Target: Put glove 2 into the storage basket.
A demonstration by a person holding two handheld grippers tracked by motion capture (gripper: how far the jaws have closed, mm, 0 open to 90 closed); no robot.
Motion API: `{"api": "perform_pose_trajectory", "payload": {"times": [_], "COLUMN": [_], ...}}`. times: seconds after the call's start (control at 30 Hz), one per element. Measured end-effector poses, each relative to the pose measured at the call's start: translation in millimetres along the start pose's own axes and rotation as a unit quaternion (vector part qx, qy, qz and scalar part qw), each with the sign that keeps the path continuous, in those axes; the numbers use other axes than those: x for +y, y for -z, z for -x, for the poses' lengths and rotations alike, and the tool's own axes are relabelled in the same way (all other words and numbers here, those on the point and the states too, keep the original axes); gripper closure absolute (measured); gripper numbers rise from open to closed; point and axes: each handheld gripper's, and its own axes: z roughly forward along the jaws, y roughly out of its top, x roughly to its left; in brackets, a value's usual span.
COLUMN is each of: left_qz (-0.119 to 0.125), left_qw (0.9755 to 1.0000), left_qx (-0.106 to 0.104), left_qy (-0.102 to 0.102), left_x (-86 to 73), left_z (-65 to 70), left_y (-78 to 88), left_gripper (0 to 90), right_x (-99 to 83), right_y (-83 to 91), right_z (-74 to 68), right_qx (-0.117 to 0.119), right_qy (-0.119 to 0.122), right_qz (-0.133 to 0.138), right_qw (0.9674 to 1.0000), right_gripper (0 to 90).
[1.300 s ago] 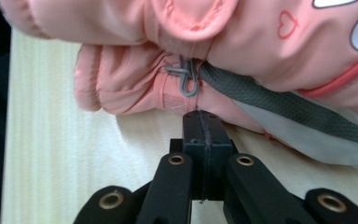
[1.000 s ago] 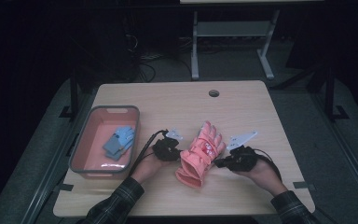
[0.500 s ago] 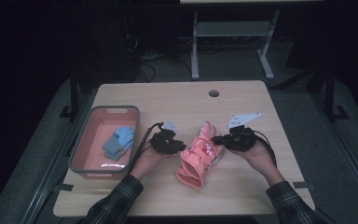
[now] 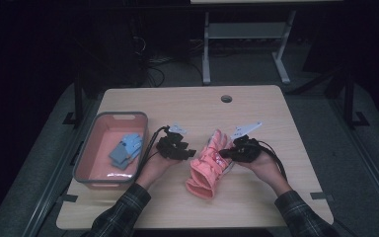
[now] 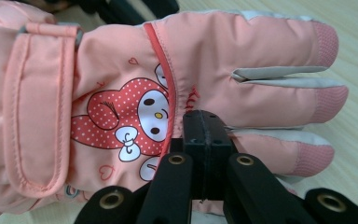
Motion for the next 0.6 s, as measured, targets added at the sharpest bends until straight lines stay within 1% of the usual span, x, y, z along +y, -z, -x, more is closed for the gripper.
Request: {"api": "perform_pose_trajectory", "payload": {"times": [0.03,0.1,0.13,0.17,0.2,0.23,0.3,0.4,0.47,0.5,0.6], "left_qz": [0.004,0.014,0.019,0.025,0.031,0.032,0.039,0.049,0.047,0.045,0.040], "left_qw": [1.0000,0.9999,0.9998,0.9996,0.9994,0.9993,0.9987,0.9975,0.9975,0.9973,0.9967], "left_qx": [0.002,0.005,0.004,0.000,-0.006,-0.013,-0.032,-0.051,-0.053,-0.057,-0.070], "left_qy": [0.003,0.008,0.010,0.013,0.015,0.012,0.011,0.003,-0.005,-0.008,-0.007], "left_x": [1.5,4.3,6.1,7.9,10.1,11.8,17.6,25.1,28.8,30.3,33.8], "left_z": [-0.9,-2.4,-3.1,-3.5,-3.6,-3.8,-1.0,4.6,8.8,10.6,14.5], "left_y": [2.1,6.6,9.2,12.3,15.7,18.6,26.0,33.7,34.4,33.5,24.2], "left_gripper": [49.6,47.7,46.1,44.8,43.3,41.0,37.0,32.7,28.2,25.9,21.4], "right_x": [0.1,-0.2,-0.7,-1.0,-1.4,-1.8,-1.7,-0.8,0.6,0.9,0.3], "right_y": [-1.1,-3.1,-4.5,-5.7,-6.8,-8.1,-10.5,-14.0,-15.6,-16.1,-16.5], "right_z": [-0.6,-0.1,-0.1,-0.9,-1.3,-1.1,-1.9,-4.5,-7.3,-7.9,-7.7], "right_qx": [0.001,0.000,0.001,0.003,0.001,0.002,0.000,-0.009,-0.016,-0.017,-0.017], "right_qy": [-0.004,0.000,-0.001,-0.006,-0.008,-0.008,-0.010,-0.001,0.003,0.003,0.007], "right_qz": [-0.002,-0.004,-0.007,-0.009,-0.012,-0.015,-0.017,-0.026,-0.036,-0.035,-0.038], "right_qw": [1.0000,1.0000,1.0000,0.9999,0.9999,0.9999,0.9998,0.9996,0.9992,0.9992,0.9991], "right_gripper": [90.0,90.0,90.0,90.0,90.0,90.0,90.0,90.0,90.0,90.0,90.0]}}
